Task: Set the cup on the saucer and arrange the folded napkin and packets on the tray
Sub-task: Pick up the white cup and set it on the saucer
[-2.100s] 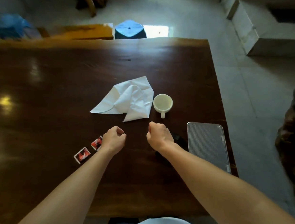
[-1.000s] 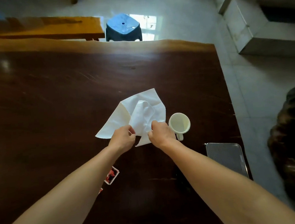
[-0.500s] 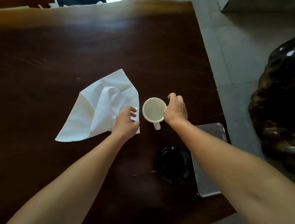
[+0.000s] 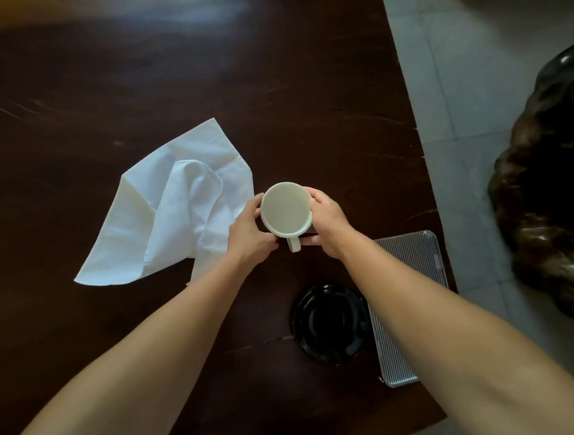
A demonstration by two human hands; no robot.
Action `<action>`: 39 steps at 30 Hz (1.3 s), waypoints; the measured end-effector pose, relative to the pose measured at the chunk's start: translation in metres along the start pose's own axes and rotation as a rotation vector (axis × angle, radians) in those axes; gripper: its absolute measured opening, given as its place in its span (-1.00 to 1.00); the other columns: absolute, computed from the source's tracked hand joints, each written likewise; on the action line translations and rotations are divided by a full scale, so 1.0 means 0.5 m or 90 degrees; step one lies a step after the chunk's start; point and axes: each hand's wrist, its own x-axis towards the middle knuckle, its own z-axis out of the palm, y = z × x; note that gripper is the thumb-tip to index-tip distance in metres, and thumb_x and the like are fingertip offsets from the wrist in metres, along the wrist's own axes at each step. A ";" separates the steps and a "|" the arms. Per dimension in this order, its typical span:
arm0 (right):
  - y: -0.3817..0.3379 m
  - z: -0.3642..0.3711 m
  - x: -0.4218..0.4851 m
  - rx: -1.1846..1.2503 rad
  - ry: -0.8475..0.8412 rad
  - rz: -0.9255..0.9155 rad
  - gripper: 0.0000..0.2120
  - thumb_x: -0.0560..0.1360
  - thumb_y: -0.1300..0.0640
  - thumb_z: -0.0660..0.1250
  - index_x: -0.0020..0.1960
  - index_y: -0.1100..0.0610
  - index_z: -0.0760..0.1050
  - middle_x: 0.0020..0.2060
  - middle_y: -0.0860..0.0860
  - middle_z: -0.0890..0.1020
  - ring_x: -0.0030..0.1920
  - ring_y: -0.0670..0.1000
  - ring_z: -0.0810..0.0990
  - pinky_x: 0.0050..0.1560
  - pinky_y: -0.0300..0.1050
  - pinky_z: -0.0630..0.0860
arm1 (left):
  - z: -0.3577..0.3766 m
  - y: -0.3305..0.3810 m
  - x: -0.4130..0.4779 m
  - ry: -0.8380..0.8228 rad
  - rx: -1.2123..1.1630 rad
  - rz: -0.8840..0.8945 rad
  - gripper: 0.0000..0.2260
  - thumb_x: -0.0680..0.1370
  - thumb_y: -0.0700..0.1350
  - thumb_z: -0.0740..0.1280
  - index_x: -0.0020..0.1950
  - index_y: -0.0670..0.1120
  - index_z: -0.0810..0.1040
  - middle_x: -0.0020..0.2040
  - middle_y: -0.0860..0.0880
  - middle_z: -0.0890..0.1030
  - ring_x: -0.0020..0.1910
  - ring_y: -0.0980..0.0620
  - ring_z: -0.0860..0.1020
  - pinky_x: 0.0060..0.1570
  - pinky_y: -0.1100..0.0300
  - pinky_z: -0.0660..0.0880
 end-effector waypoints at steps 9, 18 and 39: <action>0.011 -0.011 -0.024 0.107 -0.036 0.006 -0.77 0.64 0.11 0.18 0.04 -0.13 0.58 0.04 0.00 0.65 0.03 0.09 0.65 -0.17 0.20 0.68 | 0.001 0.006 -0.017 -0.034 -0.057 0.001 -0.27 0.32 -0.37 0.49 0.38 0.16 0.45 0.05 0.14 0.57 0.14 0.02 0.59 -0.01 -0.15 0.66; 0.009 -0.012 -0.120 0.133 -0.037 -0.025 -0.78 0.63 0.11 0.20 0.04 -0.10 0.60 0.00 0.01 0.66 -0.01 0.10 0.66 -0.19 0.20 0.68 | -0.020 0.033 -0.101 -0.024 -0.035 0.043 -0.26 0.33 -0.39 0.48 0.42 0.10 0.45 0.16 -0.02 0.57 0.23 -0.02 0.54 0.06 -0.13 0.64; 0.168 -0.113 -0.407 0.063 -0.115 -0.049 -0.78 0.62 0.18 0.17 -0.02 -0.03 0.57 -0.07 0.08 0.66 -0.10 0.17 0.65 -0.23 0.15 0.64 | 0.070 -0.061 -0.438 0.026 -0.118 0.048 -0.21 0.12 -0.26 0.52 0.32 0.15 0.53 0.08 -0.07 0.68 0.12 -0.13 0.66 0.05 -0.21 0.64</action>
